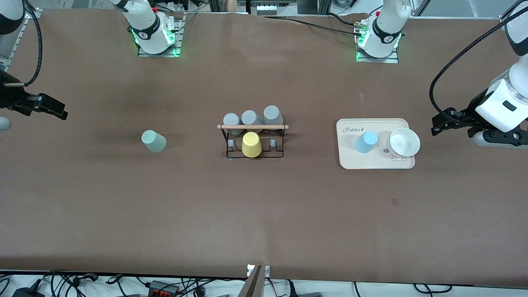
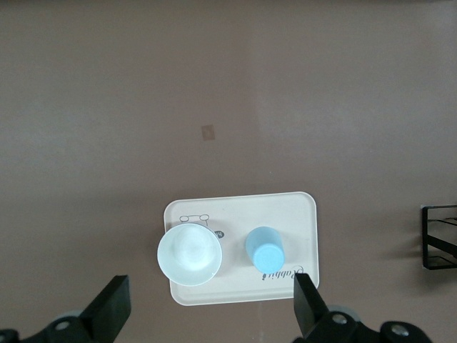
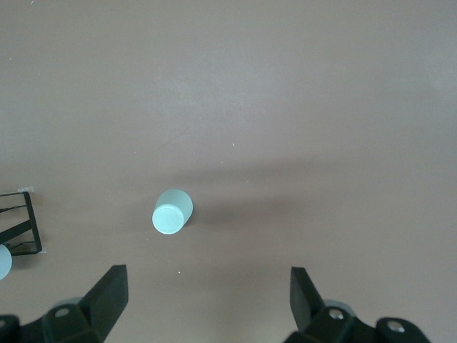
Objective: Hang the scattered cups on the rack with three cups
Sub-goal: 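Reach the left gripper toward the blue cup on the tray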
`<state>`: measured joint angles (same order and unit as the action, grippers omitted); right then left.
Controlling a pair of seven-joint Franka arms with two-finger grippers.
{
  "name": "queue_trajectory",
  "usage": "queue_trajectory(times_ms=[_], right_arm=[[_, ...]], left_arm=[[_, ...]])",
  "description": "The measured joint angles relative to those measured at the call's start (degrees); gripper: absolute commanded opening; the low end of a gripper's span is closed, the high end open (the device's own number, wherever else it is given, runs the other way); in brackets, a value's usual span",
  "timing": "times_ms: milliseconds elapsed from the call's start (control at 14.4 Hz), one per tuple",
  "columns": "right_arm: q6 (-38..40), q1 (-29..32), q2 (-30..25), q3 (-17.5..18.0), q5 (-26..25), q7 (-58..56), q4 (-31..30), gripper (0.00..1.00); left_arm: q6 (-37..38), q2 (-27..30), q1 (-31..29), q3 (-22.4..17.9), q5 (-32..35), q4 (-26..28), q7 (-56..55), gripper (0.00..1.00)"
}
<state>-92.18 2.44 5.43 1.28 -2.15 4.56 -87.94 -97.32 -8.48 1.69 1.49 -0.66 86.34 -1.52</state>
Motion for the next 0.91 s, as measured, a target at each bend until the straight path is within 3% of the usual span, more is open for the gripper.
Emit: queue_trajectory(times_ms=[906], right_arm=[[0.00, 0.00, 0.01, 0.00, 0.02, -0.38, 0.07, 1.00]], left_arm=[[-0.06, 0.08, -0.03, 0.00, 0.02, 0.66, -0.01, 1.00]])
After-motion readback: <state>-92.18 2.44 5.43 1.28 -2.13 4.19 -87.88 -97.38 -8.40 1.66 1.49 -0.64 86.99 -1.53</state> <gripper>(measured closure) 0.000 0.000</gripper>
